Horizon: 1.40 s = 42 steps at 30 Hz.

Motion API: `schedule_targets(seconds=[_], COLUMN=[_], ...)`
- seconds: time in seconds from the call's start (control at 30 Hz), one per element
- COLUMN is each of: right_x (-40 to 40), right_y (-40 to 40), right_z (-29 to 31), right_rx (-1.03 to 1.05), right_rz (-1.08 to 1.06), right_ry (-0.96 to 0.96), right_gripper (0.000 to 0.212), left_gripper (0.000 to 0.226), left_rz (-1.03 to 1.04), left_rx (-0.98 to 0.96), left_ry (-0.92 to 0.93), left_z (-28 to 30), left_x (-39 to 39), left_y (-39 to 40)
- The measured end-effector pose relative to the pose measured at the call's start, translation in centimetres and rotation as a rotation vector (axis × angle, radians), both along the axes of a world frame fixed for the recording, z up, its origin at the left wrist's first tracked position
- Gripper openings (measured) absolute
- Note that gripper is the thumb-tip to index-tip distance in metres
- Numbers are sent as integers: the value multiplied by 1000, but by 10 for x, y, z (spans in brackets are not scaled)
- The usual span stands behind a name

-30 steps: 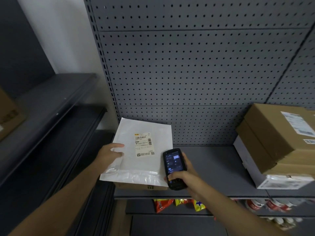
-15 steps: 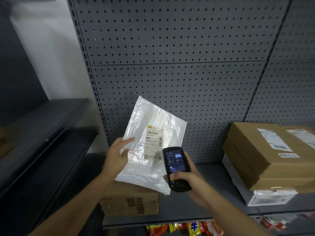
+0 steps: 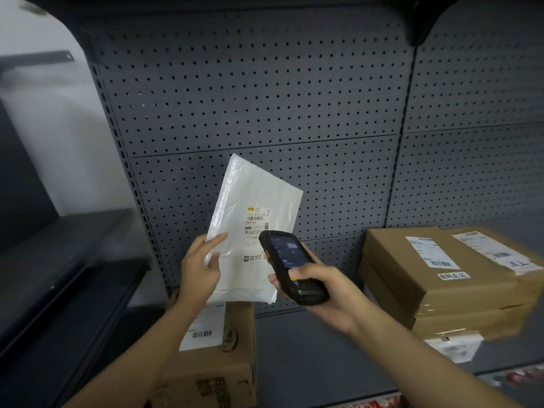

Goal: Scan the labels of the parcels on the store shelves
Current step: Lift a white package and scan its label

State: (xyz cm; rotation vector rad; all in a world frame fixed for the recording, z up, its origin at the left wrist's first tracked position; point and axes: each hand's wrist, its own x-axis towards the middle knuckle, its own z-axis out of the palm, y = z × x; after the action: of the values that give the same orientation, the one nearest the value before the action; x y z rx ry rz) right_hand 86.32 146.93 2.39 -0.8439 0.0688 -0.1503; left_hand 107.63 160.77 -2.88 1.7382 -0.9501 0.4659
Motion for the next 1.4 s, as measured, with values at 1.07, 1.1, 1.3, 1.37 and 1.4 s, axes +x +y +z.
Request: schedule_targets(seconds=[1.07, 1.1, 1.3, 1.37, 1.4], right_x=[-13, -12, -12, -12, -11], right_y=[-8, -8, -6, -5, -5], right_z=[5, 6, 5, 4, 4], right_rx=[2, 4, 20, 18, 17], right_rz=[69, 69, 65, 61, 60], right_ry=[15, 16, 14, 18, 17], right_gripper=[68, 68, 68, 68, 69], left_gripper=[62, 63, 63, 63, 63], left_rz=[0, 0, 3, 2, 2], left_rx=[-13, -10, 6, 6, 5], left_ry=[53, 51, 49, 50, 50], left_z=[-9, -9, -9, -10, -11], left_x=[-12, -12, -11, -10, -9], left_y=[12, 13, 15, 16, 16])
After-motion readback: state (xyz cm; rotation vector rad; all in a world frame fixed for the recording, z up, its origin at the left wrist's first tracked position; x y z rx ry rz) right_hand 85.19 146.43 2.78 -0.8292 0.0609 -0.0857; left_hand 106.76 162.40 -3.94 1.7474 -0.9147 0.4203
